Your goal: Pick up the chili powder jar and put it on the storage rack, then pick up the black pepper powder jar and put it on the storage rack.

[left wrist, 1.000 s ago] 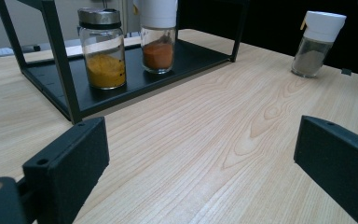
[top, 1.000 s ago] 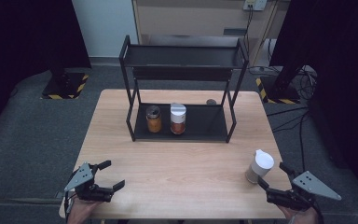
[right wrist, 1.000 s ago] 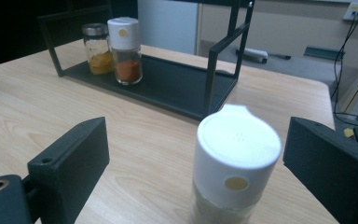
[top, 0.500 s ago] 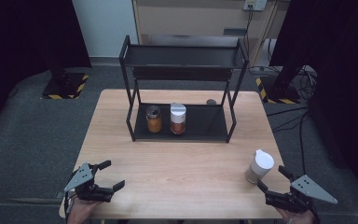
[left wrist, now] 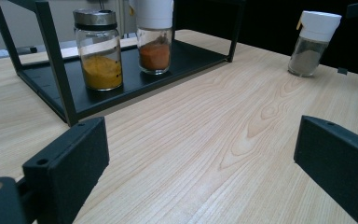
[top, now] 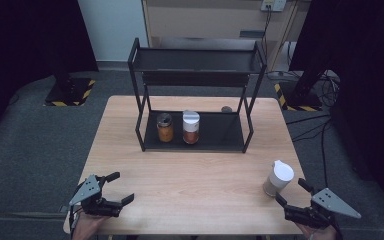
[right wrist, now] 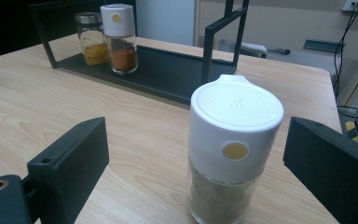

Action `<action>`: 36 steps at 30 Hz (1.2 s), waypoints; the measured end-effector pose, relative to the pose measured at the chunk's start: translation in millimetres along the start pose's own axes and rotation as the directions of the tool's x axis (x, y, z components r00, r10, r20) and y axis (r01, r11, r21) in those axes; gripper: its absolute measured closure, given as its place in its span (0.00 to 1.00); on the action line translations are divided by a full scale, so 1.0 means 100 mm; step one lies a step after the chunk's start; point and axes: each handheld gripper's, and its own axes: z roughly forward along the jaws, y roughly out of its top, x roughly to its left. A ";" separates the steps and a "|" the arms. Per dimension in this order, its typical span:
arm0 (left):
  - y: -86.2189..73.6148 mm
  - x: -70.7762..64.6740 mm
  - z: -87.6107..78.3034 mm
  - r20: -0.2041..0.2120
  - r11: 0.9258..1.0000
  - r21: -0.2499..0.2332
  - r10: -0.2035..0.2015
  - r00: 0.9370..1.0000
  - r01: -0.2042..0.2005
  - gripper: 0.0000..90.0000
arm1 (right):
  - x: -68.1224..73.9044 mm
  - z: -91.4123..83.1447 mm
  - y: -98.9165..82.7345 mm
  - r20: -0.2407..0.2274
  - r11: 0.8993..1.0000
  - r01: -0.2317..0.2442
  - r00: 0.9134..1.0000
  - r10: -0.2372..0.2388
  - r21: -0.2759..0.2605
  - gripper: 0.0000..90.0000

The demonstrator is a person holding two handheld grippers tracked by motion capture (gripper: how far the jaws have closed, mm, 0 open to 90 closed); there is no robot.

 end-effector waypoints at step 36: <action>0.01 -0.01 0.01 0.003 1.000 0.008 0.004 1.000 -0.004 0.02 | -0.05 -0.08 0.26 -0.013 1.000 0.006 1.000 -0.006 0.003 0.07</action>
